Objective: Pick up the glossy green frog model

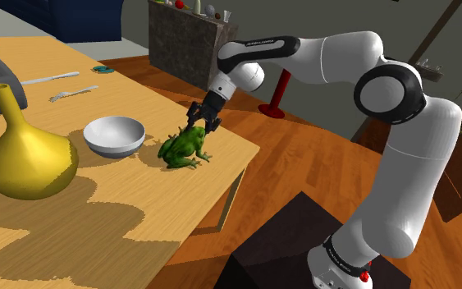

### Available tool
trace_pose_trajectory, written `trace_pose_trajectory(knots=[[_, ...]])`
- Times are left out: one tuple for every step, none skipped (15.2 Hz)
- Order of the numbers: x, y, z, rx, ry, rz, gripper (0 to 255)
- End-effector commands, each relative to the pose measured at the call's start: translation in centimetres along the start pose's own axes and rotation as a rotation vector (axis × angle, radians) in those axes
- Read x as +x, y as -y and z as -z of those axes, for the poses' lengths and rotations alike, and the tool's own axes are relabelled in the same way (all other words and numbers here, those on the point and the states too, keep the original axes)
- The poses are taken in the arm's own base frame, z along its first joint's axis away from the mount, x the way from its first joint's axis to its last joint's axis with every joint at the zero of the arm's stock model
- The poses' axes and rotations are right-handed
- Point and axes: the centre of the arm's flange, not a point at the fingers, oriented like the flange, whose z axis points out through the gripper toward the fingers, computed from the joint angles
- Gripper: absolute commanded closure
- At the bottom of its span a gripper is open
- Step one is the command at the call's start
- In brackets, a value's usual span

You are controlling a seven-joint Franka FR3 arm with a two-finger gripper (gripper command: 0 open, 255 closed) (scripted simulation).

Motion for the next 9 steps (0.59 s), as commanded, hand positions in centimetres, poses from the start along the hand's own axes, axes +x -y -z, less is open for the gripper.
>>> trace_pose_trajectory(knots=[[-0.2,0.7,0.8,0.000,-0.001,0.000,255],[-0.3,0.9,1.2,0.000,-0.001,0.000,255],[-0.4,1.2,1.7,0.000,-0.001,0.000,255],[-0.5,1.5,2.1,0.000,-0.001,0.000,255],[-0.7,1.8,2.5,0.000,-0.001,0.000,255],[-0.8,2.1,2.9,0.000,-0.001,0.000,255],[-0.9,2.4,3.3,0.000,-0.001,0.000,255],[-0.9,2.5,3.4,0.000,-0.001,0.000,255],[-0.9,2.5,3.4,0.000,-0.001,0.000,255]])
